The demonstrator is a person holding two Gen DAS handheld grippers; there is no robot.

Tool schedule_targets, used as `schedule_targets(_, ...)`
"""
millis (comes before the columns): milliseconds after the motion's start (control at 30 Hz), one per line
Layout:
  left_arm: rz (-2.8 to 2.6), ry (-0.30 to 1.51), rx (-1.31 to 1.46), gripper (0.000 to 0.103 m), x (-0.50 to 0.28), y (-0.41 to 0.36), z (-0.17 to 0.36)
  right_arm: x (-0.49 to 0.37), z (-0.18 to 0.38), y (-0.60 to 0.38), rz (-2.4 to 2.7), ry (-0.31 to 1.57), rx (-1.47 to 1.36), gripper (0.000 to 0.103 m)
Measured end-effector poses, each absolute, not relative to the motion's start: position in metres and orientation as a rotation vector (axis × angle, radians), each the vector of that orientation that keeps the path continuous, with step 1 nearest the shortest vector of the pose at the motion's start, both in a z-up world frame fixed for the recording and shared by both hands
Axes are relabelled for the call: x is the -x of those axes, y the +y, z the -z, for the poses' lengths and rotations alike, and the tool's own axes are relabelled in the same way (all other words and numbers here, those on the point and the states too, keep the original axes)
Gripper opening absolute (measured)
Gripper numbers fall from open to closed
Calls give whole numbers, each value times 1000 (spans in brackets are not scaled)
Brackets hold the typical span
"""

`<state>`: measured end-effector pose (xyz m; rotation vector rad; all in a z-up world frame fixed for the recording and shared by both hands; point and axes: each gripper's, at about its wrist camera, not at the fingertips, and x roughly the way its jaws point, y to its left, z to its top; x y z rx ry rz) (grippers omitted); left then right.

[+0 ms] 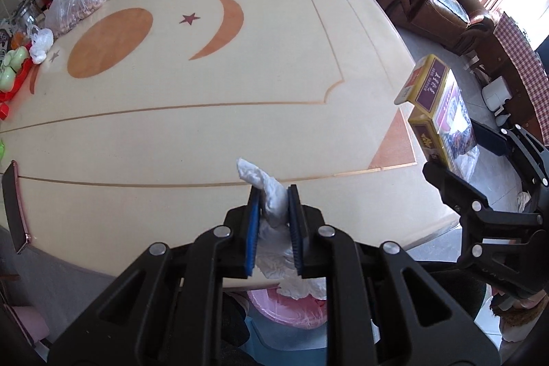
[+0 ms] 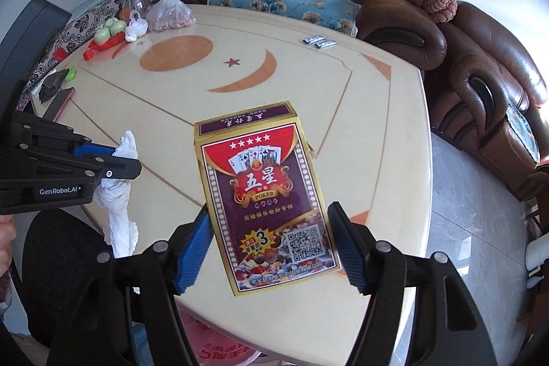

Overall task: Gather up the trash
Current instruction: 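Lift the tissue with left tool while right tool lifts the card box, then carry the tissue in left tool while right tool carries the card box over the pink bin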

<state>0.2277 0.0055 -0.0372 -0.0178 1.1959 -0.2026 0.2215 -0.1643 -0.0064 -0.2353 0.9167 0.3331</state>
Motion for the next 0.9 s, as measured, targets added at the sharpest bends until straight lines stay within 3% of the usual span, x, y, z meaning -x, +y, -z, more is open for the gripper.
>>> schedule_targets(300, 220, 1088, -29, 17, -183, -3, -3, -166, -31, -163, -291, 859, 179, 65)
schedule_targets(900, 209, 1037, -101, 17, -107, -15, 4, -68, -26, -162, -253, 851, 119, 65)
